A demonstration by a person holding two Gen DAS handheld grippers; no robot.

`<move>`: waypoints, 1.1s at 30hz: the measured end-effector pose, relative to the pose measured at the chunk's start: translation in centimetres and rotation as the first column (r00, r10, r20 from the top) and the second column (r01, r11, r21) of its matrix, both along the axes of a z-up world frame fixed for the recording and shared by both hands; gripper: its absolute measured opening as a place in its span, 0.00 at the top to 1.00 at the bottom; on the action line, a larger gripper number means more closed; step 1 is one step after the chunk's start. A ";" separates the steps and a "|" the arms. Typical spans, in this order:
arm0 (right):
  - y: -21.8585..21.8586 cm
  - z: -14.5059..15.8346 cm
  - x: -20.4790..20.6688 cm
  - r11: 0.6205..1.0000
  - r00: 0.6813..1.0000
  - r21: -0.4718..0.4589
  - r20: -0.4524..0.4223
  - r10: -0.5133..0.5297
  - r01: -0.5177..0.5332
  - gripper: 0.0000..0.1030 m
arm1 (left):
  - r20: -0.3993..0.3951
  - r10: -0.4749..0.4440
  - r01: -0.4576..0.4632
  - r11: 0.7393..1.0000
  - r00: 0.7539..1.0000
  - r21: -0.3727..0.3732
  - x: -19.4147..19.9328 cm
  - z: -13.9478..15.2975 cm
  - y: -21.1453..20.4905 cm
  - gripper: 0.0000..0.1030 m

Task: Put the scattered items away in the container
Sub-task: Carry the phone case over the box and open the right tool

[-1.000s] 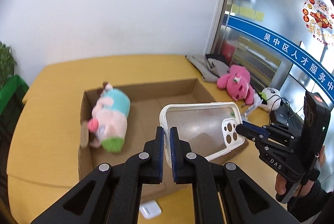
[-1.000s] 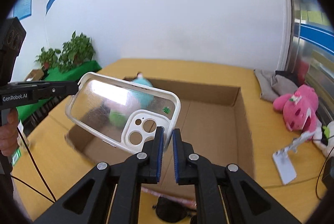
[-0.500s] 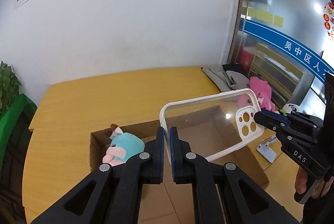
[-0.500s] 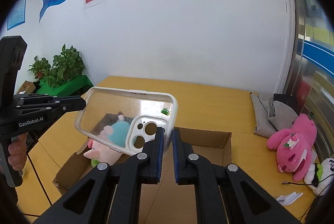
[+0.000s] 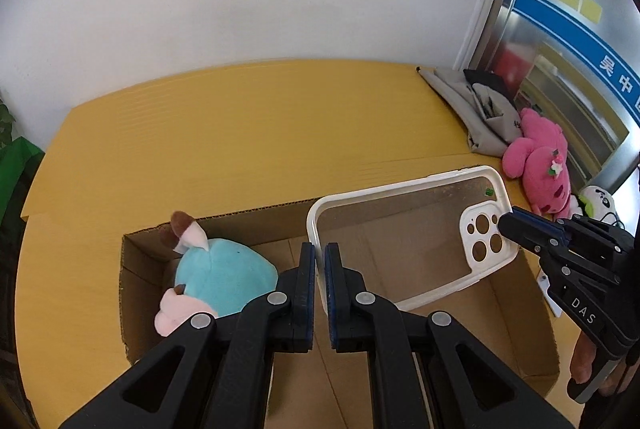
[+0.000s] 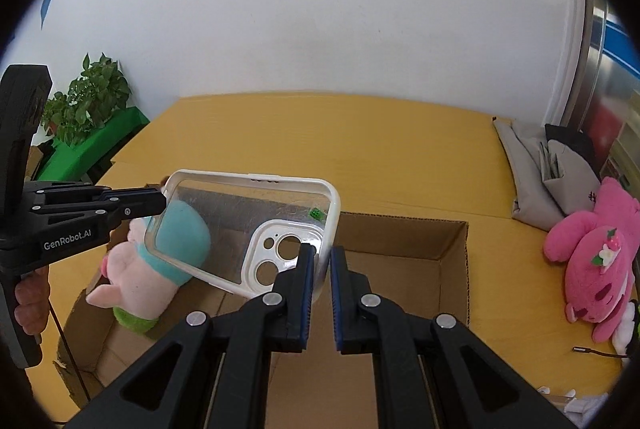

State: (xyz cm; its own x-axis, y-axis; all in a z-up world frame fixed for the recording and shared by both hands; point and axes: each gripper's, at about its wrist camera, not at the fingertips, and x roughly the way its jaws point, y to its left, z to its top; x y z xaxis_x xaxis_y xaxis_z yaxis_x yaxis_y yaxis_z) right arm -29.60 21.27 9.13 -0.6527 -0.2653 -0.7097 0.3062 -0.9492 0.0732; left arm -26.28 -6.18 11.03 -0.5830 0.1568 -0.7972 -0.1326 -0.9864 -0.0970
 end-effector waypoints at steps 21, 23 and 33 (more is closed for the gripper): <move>-1.3 -12.6 -6.7 0.997 0.964 0.080 0.263 -0.032 0.011 0.93 | 0.252 0.081 -0.008 0.960 0.964 -0.278 -6.7 -12.6 3.7 0.96; -1.2 -13.1 -6.7 0.997 0.961 0.073 0.277 -0.028 0.008 0.93 | 0.247 0.079 -0.009 0.963 0.966 -0.271 -6.4 -12.5 3.7 0.96; -0.4 -8.2 -2.6 1.000 0.986 0.010 0.162 0.027 -0.028 0.52 | 0.072 0.060 -0.050 0.990 0.996 -0.134 -0.8 -6.2 1.7 0.34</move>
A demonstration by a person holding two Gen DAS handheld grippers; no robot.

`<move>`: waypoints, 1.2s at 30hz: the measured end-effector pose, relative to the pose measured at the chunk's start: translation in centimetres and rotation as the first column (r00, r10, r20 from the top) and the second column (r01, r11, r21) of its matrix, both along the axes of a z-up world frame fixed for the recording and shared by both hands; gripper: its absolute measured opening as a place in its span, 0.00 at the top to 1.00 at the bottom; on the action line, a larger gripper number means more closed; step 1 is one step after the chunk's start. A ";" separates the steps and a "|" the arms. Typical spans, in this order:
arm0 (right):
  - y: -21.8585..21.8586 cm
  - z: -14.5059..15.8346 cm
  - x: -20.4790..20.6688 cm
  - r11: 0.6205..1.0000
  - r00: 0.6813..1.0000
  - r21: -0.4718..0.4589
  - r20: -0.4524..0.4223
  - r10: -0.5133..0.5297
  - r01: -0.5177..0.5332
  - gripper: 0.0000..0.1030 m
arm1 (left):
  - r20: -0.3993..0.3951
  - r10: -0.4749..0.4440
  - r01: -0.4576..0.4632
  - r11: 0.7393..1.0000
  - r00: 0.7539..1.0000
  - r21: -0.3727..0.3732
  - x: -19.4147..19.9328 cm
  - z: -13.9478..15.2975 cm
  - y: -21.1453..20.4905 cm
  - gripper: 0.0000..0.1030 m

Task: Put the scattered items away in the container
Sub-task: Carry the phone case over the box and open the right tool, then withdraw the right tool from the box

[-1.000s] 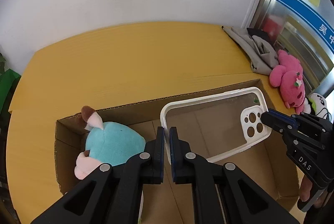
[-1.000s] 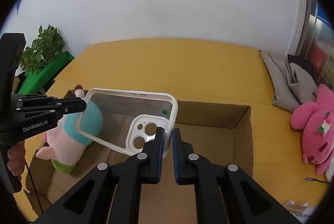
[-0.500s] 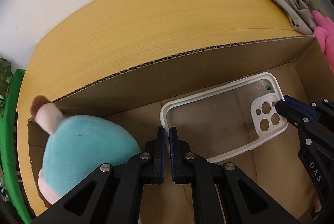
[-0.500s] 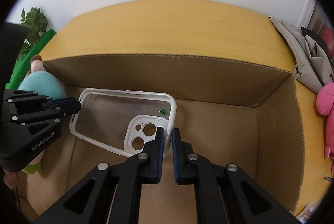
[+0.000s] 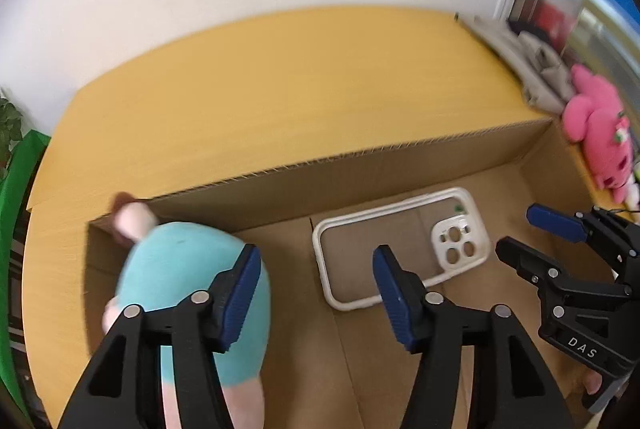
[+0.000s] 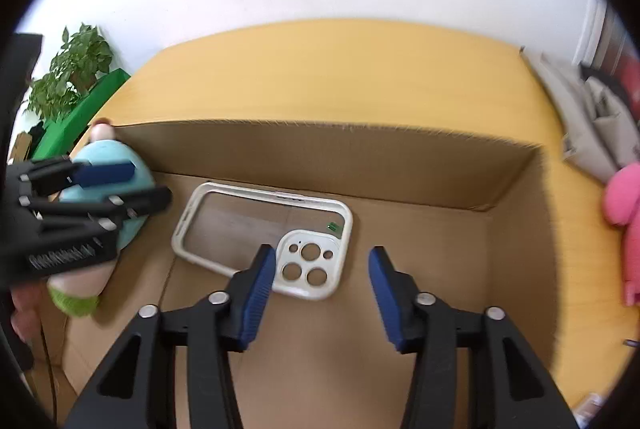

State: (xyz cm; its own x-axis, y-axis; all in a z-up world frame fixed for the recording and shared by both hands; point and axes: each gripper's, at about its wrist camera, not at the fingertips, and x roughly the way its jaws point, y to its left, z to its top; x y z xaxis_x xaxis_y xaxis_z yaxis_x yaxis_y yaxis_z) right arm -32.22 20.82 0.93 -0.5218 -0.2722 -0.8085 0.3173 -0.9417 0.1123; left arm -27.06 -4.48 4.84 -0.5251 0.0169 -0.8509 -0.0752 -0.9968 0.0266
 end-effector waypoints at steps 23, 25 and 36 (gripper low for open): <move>6.7 -1.6 21.5 0.997 0.997 0.029 0.013 -0.075 0.074 0.33 | -0.043 0.083 -0.078 0.993 0.996 0.093 24.2 -1.4 -5.3 0.14; 6.6 -1.7 22.0 0.997 0.997 0.030 0.011 -0.073 0.072 0.33 | -0.026 0.096 -0.093 0.990 0.995 0.109 24.8 -1.9 -5.8 0.14; 6.4 -1.3 23.7 0.997 0.996 -0.001 -0.014 -0.083 0.083 0.33 | -0.074 0.100 -0.096 0.994 0.992 0.059 27.1 -1.9 -5.9 0.14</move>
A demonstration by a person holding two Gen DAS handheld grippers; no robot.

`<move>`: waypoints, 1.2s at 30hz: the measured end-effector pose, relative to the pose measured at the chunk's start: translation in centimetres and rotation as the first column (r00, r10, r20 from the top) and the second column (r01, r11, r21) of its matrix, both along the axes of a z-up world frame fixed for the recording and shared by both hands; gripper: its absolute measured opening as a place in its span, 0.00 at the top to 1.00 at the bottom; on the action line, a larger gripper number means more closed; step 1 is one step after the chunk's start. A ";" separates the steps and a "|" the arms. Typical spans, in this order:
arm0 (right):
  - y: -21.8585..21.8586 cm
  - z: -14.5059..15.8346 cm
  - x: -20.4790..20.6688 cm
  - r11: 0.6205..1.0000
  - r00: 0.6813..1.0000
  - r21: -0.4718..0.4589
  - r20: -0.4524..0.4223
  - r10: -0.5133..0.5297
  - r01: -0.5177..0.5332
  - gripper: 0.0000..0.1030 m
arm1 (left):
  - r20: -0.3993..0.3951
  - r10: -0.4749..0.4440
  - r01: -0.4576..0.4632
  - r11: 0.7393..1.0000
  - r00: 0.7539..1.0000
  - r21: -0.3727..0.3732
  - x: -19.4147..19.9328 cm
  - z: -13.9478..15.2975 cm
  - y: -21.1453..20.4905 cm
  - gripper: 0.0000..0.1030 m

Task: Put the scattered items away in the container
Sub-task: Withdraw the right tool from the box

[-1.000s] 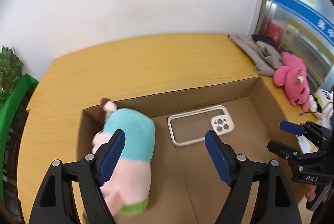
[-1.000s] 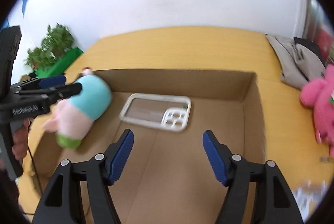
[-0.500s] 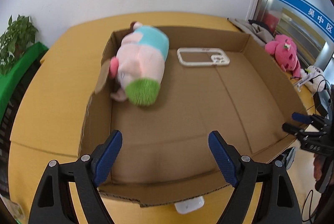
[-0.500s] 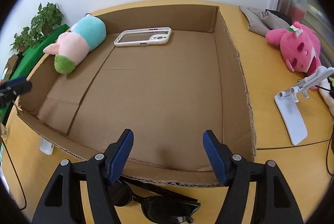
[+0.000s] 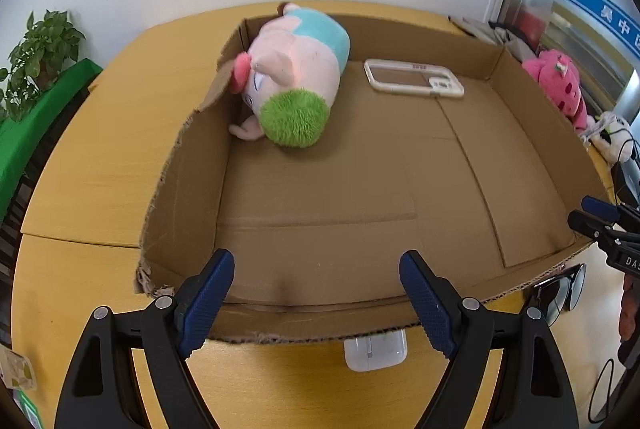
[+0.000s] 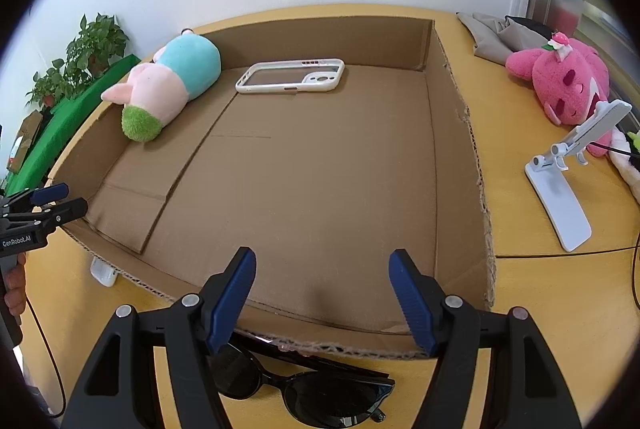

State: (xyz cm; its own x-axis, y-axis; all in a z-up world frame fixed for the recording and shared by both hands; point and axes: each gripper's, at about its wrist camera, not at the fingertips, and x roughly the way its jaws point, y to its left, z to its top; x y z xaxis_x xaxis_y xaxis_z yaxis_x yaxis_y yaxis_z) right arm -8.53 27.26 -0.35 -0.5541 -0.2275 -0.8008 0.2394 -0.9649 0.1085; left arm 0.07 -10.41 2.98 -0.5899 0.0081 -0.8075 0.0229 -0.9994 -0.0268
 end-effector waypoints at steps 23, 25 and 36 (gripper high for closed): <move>-1.1 5.5 4.5 0.998 0.974 0.024 -0.217 0.069 -0.066 0.33 | -0.243 -0.046 0.046 0.999 0.969 -0.007 4.2 5.8 3.8 0.02; -0.3 5.3 4.8 0.997 0.975 0.009 -0.210 0.071 -0.071 0.33 | -0.229 -0.041 0.041 0.999 0.973 -0.005 4.3 5.3 3.8 0.02; 5.7 0.6 6.7 0.991 0.991 -0.066 -0.059 0.116 -0.120 0.33 | -0.160 -0.146 0.158 0.985 0.976 0.064 5.7 2.6 5.6 0.02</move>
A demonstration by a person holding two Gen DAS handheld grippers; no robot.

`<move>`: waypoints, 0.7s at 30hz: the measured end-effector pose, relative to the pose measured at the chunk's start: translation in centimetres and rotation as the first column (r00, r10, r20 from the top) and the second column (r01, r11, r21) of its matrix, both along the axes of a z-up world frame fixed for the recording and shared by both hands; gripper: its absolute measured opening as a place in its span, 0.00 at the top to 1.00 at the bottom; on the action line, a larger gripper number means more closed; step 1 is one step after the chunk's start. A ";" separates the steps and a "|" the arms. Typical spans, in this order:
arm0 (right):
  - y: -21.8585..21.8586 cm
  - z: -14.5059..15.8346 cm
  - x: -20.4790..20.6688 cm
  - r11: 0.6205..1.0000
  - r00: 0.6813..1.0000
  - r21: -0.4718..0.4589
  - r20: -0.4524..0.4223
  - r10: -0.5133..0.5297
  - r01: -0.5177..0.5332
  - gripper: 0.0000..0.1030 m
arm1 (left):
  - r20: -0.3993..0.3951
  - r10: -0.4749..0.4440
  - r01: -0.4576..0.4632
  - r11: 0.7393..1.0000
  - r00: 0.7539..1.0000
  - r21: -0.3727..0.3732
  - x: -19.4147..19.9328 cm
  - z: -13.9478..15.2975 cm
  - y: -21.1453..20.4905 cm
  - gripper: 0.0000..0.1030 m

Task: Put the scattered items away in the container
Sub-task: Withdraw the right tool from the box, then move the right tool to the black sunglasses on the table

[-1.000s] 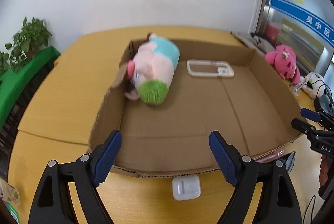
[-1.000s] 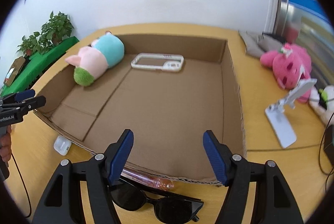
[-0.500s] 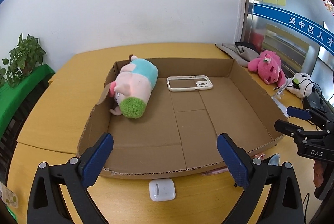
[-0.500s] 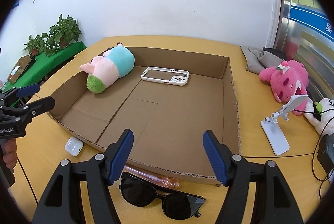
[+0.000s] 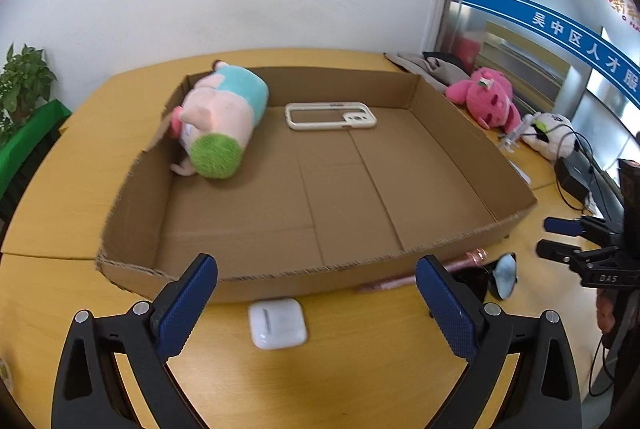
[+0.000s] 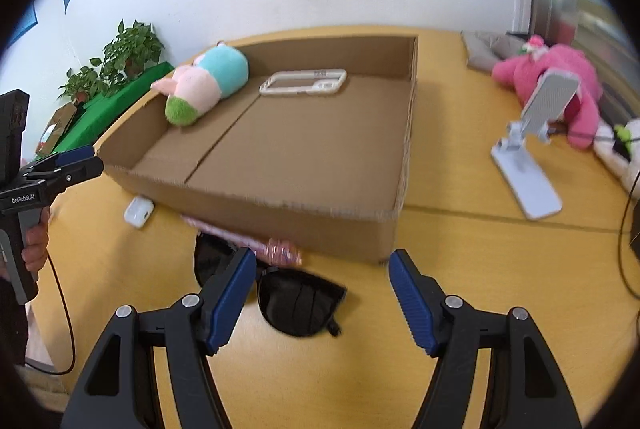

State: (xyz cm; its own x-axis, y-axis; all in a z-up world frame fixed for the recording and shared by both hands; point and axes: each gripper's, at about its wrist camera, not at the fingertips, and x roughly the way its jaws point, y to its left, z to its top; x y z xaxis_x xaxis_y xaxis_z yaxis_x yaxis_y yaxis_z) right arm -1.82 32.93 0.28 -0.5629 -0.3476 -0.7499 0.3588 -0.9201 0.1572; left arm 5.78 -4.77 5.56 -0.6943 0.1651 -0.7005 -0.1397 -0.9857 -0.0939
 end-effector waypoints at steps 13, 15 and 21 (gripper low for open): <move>-3.6 -3.7 -0.2 0.986 0.984 -0.005 0.073 0.164 -0.165 0.33 | 0.087 -0.071 0.069 0.997 0.994 0.031 0.9 -2.1 2.7 0.02; -3.9 -3.9 0.5 0.984 0.980 0.002 0.089 0.176 -0.177 0.33 | 0.097 -0.071 0.068 0.997 0.993 0.035 0.8 -2.5 2.8 0.02; -5.5 -3.2 4.0 0.960 0.957 0.008 0.083 0.279 -0.281 0.33 | 0.117 -0.085 0.080 0.996 0.990 0.047 0.7 -3.0 3.1 0.02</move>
